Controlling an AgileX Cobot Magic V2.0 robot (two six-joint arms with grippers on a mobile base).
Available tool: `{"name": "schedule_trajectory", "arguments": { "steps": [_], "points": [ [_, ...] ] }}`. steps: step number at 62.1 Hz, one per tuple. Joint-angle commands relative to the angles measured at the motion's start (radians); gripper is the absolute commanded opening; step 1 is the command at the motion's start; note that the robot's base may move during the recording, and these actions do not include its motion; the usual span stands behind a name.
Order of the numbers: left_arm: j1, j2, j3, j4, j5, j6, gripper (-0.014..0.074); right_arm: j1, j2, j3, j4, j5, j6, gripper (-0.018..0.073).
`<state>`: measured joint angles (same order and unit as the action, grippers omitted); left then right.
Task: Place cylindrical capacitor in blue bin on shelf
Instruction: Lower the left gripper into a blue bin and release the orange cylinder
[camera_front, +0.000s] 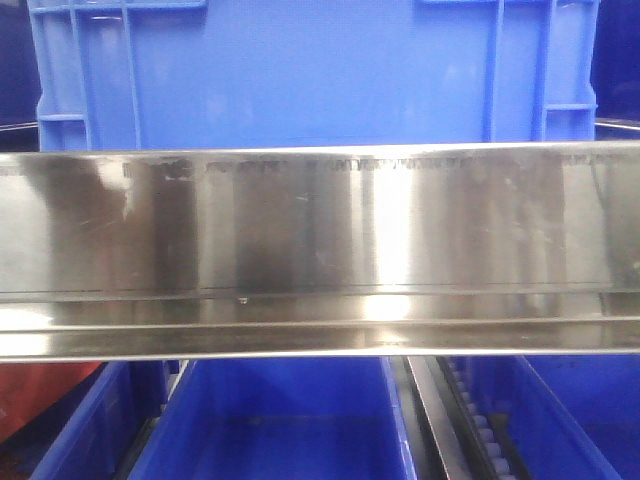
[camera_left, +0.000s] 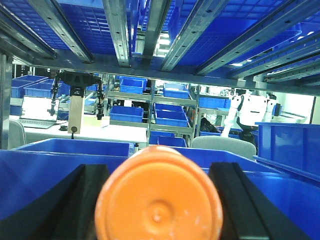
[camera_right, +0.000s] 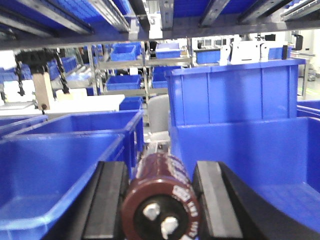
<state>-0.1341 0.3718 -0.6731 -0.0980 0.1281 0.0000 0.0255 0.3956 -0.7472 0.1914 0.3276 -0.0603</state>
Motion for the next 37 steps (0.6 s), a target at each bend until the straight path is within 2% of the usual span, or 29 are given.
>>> {"name": "schedule_trajectory", "arguments": {
  "steps": [1, 11, 19, 28, 37],
  "points": [
    [-0.001, -0.005, 0.001, -0.005, -0.019, 0.0, -0.0111, -0.002, 0.014, 0.002, 0.012, -0.054, -0.001, -0.0168],
    [-0.001, -0.005, 0.001, -0.005, -0.038, 0.0, -0.0111, -0.001, 0.097, -0.014, 0.02, -0.119, -0.001, -0.0168],
    [-0.001, 0.026, -0.008, -0.005, -0.03, 0.0, -0.0111, 0.038, 0.189, -0.076, 0.02, -0.119, -0.001, -0.0168],
    [-0.001, 0.136, -0.065, -0.005, 0.005, 0.0, -0.0111, 0.152, 0.312, -0.164, 0.014, -0.126, -0.001, -0.0168],
    [-0.016, 0.289, -0.178, -0.005, 0.011, 0.0, -0.0111, 0.321, 0.467, -0.241, -0.078, -0.201, -0.001, -0.0168]
  ]
}}
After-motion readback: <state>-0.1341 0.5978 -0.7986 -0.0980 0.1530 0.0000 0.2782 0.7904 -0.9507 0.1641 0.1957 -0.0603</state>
